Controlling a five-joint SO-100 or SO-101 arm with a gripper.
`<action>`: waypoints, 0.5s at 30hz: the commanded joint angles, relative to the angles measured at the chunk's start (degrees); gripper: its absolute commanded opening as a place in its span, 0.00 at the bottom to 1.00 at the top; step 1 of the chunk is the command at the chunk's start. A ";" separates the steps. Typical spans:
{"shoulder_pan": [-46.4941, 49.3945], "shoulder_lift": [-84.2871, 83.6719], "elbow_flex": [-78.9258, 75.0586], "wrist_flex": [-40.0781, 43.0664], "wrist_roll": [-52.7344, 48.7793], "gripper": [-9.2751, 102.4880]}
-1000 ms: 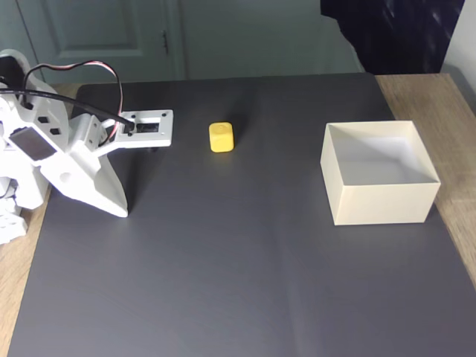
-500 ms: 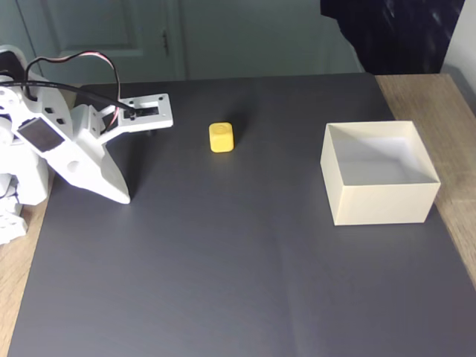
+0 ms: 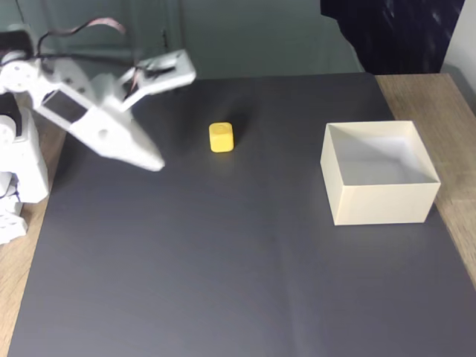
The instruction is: Grasp a cube block and put it in the white box.
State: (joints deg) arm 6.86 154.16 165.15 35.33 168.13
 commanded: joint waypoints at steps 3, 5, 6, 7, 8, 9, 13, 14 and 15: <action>-3.16 -29.71 -22.15 -11.60 -1.23 0.08; -4.04 -37.18 -29.09 -12.30 -1.67 0.08; -4.39 -39.99 -31.82 -12.57 -2.11 0.08; -4.75 -42.28 -34.01 -13.01 -2.20 0.08; -5.10 -44.03 -35.68 -13.10 -2.20 0.08; -5.45 -45.44 -36.74 -13.18 -2.29 0.08; -6.94 -48.60 -36.91 -14.59 -2.55 0.08; -7.29 -49.39 -36.91 -14.85 -2.72 0.08; -7.65 -50.10 -36.91 -15.29 -2.90 0.08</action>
State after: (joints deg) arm 0.35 104.59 131.13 21.18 165.76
